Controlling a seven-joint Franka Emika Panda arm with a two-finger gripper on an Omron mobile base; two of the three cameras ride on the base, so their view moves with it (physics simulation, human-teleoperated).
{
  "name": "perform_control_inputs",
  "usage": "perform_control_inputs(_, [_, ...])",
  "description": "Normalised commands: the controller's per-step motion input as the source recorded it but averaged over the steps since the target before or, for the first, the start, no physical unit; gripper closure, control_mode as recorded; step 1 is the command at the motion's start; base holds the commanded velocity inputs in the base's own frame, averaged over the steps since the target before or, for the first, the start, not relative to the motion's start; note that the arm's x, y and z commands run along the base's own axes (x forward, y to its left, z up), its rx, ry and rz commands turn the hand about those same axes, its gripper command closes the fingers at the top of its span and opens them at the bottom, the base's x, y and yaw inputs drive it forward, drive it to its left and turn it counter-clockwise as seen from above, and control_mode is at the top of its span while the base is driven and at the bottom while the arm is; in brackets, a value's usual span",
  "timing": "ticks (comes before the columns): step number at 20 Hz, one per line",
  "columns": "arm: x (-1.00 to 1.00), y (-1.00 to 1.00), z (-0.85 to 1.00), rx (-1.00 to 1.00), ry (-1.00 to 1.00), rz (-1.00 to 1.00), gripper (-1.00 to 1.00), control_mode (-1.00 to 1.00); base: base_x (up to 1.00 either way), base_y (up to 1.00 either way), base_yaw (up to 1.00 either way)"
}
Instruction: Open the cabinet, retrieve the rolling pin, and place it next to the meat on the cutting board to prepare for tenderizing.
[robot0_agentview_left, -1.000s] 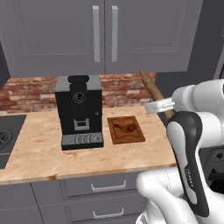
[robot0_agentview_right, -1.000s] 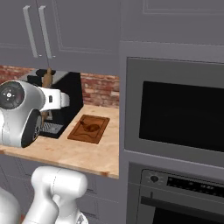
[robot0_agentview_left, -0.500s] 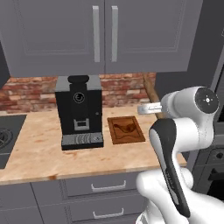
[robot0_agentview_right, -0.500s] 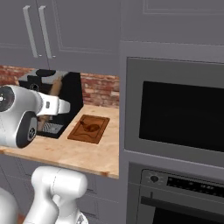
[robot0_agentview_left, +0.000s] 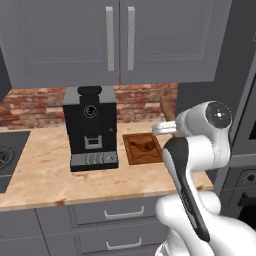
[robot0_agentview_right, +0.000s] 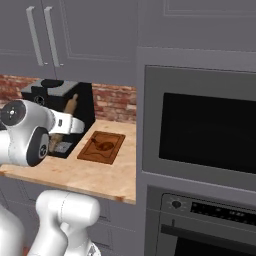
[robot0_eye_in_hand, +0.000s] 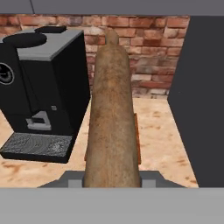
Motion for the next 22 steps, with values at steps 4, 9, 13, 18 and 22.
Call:
perform_control_inputs(4, [0.53, 0.0, -0.35, -0.01, 0.11, 0.0, 1.0, -1.0, 0.0, 0.0, 0.0])
perform_control_inputs(9, [0.68, -0.01, -0.28, 0.0, 0.11, 0.0, 1.0, -1.0, 0.0, 0.0, 0.0])
perform_control_inputs(13, [0.68, 0.0, -0.32, 0.0, 0.09, 0.0, 1.0, -1.0, 0.0, 0.0, 0.0])
perform_control_inputs(18, [0.6, 0.0, -0.37, 0.0, 0.06, 0.0, 1.0, -1.0, 0.0, 0.0, 0.0])
perform_control_inputs(22, [0.46, 0.0, -0.55, -0.01, 0.02, -0.01, 1.0, -1.0, 0.0, 0.0, 0.0])
